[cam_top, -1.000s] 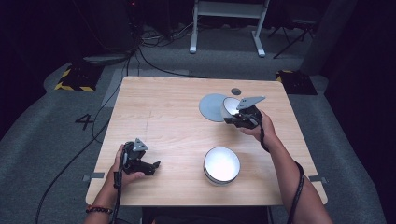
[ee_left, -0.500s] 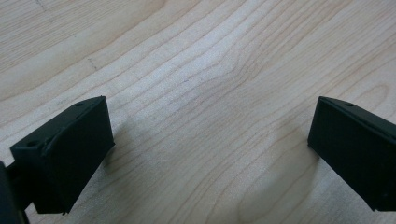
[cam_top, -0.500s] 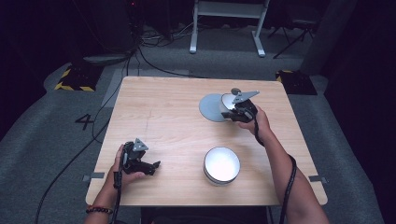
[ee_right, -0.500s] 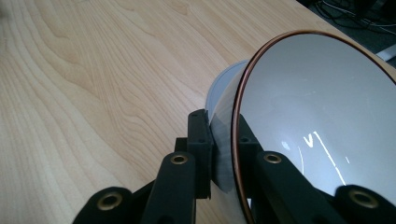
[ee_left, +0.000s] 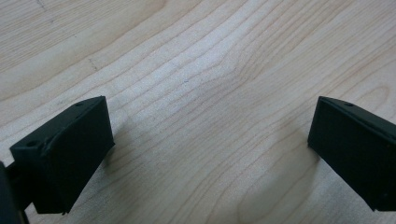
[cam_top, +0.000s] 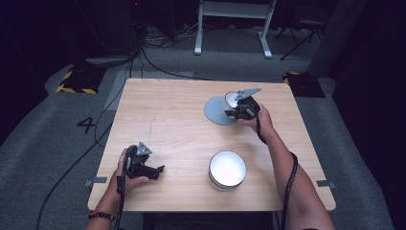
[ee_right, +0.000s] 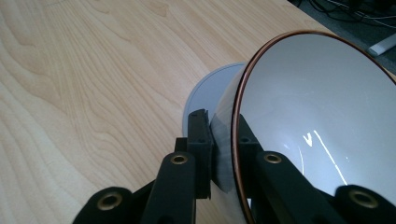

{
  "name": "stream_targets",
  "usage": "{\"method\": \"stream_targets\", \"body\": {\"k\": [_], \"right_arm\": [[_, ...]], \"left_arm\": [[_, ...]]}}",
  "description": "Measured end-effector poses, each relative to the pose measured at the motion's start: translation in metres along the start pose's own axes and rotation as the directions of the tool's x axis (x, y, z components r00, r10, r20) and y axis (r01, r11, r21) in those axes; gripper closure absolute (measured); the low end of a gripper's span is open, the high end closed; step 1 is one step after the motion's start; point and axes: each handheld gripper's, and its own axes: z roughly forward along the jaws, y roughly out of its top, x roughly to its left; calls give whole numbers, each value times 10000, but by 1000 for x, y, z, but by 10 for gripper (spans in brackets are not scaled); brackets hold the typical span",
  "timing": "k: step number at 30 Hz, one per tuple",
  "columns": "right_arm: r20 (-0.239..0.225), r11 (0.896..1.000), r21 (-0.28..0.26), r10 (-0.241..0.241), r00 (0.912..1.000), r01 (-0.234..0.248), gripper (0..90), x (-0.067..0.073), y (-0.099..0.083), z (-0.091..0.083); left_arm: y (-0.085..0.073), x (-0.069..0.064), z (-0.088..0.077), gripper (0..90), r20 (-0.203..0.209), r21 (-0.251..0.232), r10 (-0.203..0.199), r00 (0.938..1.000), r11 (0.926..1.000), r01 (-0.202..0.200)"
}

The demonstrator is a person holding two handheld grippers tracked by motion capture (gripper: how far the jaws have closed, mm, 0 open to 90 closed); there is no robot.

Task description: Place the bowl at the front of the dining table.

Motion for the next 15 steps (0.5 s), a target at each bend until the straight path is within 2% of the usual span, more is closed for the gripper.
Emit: {"method": "stream_targets", "body": {"k": [4,12,15], "right_arm": [[31,10000,72,-57,10000,57,826,-4,2,7],[168,9997,178,170,9997,-173,826,-14,3,19],[168,9994,145,310,9994,-313,826,-17,5,23]], "left_arm": [[0,0,0,2,-4,-14,48,10000,10000,-48],[1,1,0,2,-8,14,101,9999,9999,-101],[1,0,1,2,-47,2,7,10000,10000,-7]]}}
